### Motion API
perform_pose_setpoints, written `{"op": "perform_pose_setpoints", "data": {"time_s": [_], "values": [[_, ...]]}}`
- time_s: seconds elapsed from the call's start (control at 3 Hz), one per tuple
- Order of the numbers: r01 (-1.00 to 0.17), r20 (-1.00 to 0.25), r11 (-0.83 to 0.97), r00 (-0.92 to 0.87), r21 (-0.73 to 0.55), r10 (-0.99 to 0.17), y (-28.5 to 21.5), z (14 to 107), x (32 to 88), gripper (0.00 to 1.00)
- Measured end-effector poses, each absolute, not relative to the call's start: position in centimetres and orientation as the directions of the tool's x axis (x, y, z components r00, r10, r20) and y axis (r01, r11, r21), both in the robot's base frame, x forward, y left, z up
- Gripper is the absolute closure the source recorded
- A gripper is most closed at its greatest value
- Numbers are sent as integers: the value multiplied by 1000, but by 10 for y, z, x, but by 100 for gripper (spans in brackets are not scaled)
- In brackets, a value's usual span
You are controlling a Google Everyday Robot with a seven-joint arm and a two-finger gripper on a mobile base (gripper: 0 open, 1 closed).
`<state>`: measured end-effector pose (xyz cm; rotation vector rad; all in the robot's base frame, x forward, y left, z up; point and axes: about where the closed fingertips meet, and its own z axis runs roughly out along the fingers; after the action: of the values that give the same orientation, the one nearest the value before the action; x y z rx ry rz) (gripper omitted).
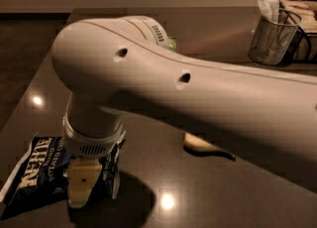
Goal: Move blue chip bag near green jalapeno chip bag
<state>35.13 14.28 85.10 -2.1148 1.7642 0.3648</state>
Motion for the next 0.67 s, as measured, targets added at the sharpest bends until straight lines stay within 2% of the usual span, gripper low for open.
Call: {"op": "perform_pose_setpoints", "data": {"time_s": [0.67], "values": [[-988,-423,-120,150,-97,-893,140,858,365,59]]}}
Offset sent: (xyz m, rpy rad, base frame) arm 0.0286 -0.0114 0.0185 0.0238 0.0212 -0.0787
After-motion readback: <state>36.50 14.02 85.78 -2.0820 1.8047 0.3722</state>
